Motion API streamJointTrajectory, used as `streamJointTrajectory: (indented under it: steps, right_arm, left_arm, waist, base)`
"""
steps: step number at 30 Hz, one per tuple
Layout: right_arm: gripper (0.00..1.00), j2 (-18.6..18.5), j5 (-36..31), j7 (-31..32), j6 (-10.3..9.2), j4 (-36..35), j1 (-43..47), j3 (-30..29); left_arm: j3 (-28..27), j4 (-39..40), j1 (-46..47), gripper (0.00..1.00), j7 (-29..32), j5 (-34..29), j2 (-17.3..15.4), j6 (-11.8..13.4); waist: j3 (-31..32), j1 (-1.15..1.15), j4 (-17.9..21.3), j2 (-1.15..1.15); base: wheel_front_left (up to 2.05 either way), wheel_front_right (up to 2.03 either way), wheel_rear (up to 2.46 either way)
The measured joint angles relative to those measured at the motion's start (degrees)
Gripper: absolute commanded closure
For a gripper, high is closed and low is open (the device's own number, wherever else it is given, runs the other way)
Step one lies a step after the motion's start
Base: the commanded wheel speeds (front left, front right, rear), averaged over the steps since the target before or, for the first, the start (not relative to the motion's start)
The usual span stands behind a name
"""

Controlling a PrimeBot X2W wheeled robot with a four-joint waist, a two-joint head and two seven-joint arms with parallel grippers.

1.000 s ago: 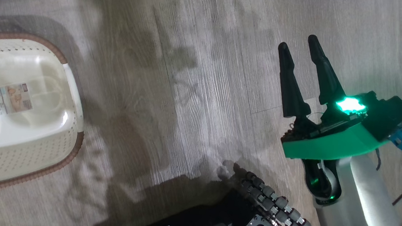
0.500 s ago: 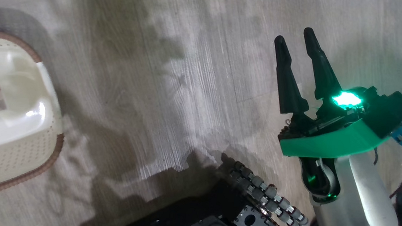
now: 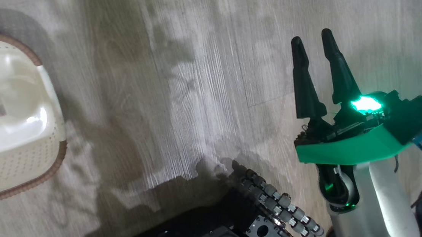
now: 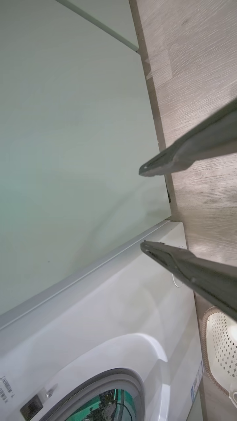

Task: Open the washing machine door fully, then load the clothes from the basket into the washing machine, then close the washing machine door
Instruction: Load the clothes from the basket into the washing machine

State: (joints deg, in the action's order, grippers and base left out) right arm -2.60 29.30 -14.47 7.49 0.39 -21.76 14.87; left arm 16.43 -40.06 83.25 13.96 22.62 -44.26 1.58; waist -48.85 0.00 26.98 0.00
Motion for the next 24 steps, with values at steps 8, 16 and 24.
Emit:
streamJointTrajectory:
  steps: [8, 16, 24]
  right_arm:
    - [0.00, 0.0, -2.0, 0.0, 0.00, 0.3, 0.2, -2.2]
    - [0.00, 0.0, -5.0, 0.0, 0.00, 0.8, 2.9, -4.8]
    - [0.00, 0.0, -8.9, 0.0, 0.00, 1.2, 4.3, -7.9]
  left_arm:
    - [-0.2, 3.9, -6.0, 0.00, -3.6, 2.3, 1.6, 0.5]
    - [-3.6, 20.9, -25.1, 0.00, -10.2, 7.5, 5.3, 5.9]
    - [-6.5, 43.9, -48.8, 0.00, -18.5, 8.8, 9.7, 14.5]
  waist:
    - [3.3, -0.01, -2.5, 0.00]
    - [7.7, -0.01, -6.1, 0.00]
    - [12.9, -0.01, -10.4, 0.00]
  base:
    - [0.00, 0.00, 0.00]
    - [0.00, 0.00, 0.00]
    - [0.00, 0.00, 0.00]
